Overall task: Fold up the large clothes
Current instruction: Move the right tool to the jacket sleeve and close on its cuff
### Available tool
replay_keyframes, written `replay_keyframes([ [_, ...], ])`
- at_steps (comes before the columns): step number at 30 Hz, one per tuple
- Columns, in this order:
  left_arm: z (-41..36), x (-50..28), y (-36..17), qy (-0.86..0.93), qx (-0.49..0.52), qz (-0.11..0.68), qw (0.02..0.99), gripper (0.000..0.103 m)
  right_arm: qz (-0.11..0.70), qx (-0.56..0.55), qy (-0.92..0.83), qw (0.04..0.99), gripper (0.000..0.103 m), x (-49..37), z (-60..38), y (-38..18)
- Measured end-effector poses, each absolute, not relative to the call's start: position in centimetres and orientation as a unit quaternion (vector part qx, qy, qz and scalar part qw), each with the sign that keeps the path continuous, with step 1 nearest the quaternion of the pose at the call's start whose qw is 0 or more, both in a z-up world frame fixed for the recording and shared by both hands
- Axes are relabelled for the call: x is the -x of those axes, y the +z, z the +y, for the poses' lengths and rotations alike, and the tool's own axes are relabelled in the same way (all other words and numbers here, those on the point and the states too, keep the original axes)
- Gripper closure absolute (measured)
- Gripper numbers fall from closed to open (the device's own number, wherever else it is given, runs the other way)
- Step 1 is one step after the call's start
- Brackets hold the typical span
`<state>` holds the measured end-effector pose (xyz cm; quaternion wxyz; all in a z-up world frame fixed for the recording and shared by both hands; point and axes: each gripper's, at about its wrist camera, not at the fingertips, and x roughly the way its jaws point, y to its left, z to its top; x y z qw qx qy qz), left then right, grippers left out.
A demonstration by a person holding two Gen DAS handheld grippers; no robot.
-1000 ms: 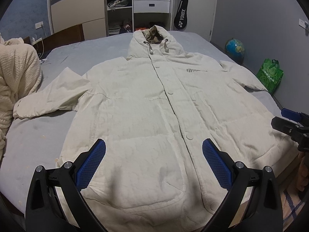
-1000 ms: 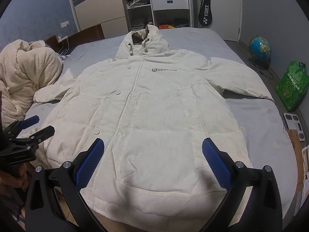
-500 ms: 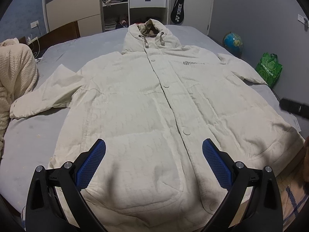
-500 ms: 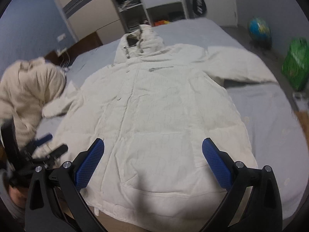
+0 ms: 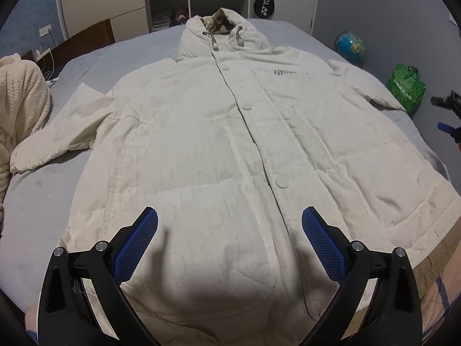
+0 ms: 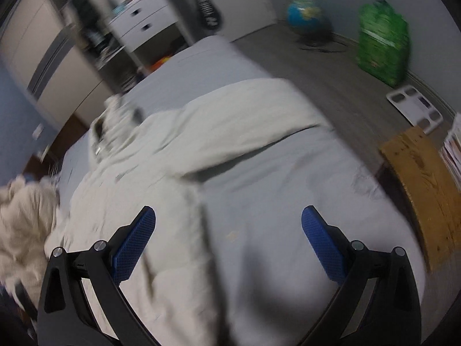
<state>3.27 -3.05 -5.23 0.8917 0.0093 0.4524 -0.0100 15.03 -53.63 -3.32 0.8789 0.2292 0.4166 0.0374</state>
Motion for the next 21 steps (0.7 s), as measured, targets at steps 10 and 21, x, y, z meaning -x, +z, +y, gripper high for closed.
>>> replay_keyframes([
  [10, -3.7, -4.5, -6.8, -0.016, -0.006, 0.479, 0.878, 0.006, 0.385, -0.508, 0.073, 0.767, 0.006, -23.9, -63.4, -9.9],
  [21, -4.1, -5.1, -6.6, -0.026, 0.007, 0.467, 0.884, 0.006, 0.395, -0.556, 0.046, 0.73, 0.038, -30.0, -63.7, -14.3],
])
